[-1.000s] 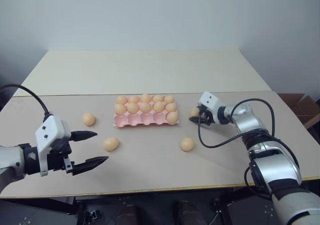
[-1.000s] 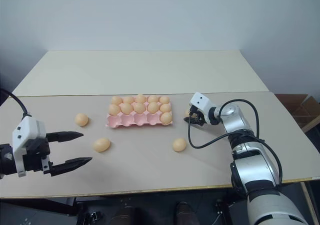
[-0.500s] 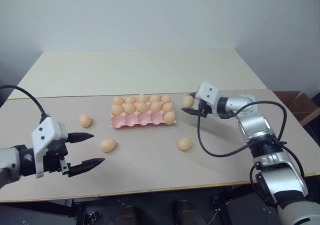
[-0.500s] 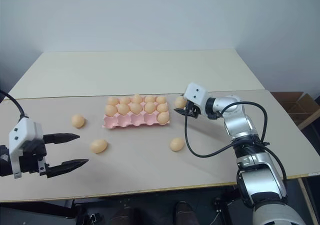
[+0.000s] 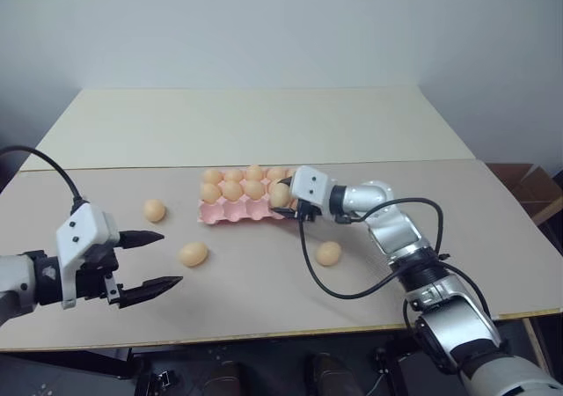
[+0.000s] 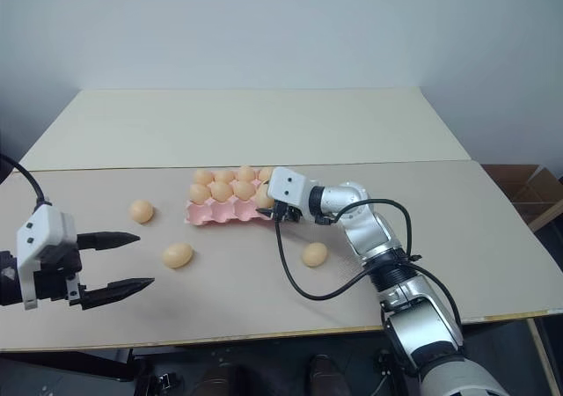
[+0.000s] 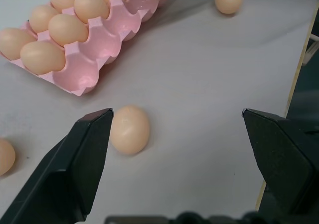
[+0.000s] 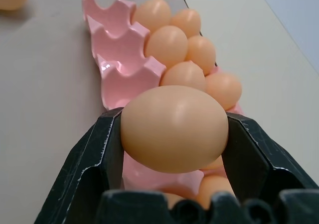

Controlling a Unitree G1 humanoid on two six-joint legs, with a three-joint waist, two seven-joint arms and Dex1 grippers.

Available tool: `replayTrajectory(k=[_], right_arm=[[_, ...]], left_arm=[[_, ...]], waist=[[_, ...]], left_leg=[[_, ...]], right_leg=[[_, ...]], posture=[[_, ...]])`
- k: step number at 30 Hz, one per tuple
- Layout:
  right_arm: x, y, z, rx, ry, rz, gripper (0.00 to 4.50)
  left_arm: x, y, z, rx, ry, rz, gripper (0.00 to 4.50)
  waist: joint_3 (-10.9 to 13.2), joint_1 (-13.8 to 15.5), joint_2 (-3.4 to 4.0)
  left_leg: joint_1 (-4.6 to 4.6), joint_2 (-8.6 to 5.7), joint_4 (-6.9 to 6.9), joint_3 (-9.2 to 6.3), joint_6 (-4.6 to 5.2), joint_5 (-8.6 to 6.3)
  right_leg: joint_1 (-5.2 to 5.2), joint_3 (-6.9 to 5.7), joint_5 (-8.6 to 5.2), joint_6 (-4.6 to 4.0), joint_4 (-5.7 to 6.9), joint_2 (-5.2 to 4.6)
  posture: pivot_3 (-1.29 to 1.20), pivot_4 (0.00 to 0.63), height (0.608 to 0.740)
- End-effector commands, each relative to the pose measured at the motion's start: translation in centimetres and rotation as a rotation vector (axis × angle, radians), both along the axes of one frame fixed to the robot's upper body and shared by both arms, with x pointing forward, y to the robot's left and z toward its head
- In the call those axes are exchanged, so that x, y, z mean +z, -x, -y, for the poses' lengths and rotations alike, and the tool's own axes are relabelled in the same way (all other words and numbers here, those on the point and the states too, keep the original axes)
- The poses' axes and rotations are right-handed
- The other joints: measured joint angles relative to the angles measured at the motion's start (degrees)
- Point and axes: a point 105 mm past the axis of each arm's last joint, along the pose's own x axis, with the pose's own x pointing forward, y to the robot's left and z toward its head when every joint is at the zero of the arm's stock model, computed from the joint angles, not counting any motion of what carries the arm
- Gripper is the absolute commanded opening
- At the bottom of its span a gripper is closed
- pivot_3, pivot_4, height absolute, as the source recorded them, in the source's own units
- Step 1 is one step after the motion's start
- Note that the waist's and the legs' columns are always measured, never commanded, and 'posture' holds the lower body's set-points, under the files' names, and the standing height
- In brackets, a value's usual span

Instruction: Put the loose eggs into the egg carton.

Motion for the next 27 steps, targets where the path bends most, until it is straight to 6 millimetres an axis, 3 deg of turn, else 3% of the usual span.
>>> replayTrajectory(k=[1, 5, 9, 14, 21, 27], right_arm=[[1.7, -0.1, -0.5, 0.039, -0.026, 0.023, 3.4], [1.5, -0.2, -0.6, 0.042, -0.02, 0.035, 4.49], [1.9, -0.1, -0.7, 0.042, -0.046, 0.038, 4.49], [2.5, 0.7, 0.8, 0.021, -0.013, 0.109, 4.49], [4.2, 6.2, 5.7, 0.041, -0.003, 0.079, 4.49], [2.5, 9.9, 10.3, -0.027, 0.128, -0.045, 4.49]], left_arm=[[0.6, 0.0, 0.2, -0.012, -0.028, 0.037, 4.5], [0.5, 0.1, 0.2, -0.005, -0.029, 0.035, 4.5], [0.5, 0.1, 0.1, 0.0, -0.028, 0.036, 4.5], [0.6, 0.1, 0.2, -0.005, -0.029, 0.037, 4.5], [0.7, -0.1, 0.4, -0.031, -0.032, 0.035, 4.5], [0.5, -0.6, 0.5, -0.047, -0.033, 0.033, 4.5]], waist=[[0.0, -0.1, 0.0], [0.0, -0.2, 0.0], [0.0, -0.2, 0.0], [0.0, 0.2, 0.0], [0.0, 1.5, 0.0], [0.0, 2.0, -0.04]], left_leg=[[0.01, 0.02, 0.0, 0.0, 0.0, 0.0], [0.02, 0.05, 0.0, -0.01, 0.0, 0.0], [0.01, 0.05, 0.0, 0.0, 0.0, 0.0], [0.0, 0.04, -0.01, 0.0, 0.0, 0.0], [-0.03, 0.03, -0.01, 0.05, -0.03, -0.02], [0.1, 0.03, 0.0, 0.07, -0.08, -0.05]], right_leg=[[0.0, 0.0, 0.0, 0.0, 0.01, 0.02], [-0.01, -0.01, 0.02, 0.0, 0.02, 0.05], [-0.01, 0.0, 0.02, 0.0, 0.02, 0.05], [-0.01, -0.01, 0.01, 0.01, 0.01, 0.03], [-0.02, -0.01, -0.03, 0.0, -0.07, -0.01], [0.06, -0.01, -0.22, -0.27, -0.06, -0.02]], posture=[[0.0, 0.15, 0.74], [0.0, 0.15, 0.74], [0.0, 0.15, 0.74], [0.0, 0.15, 0.74], [0.0, 0.15, 0.74], [0.0, 0.15, 0.74]])
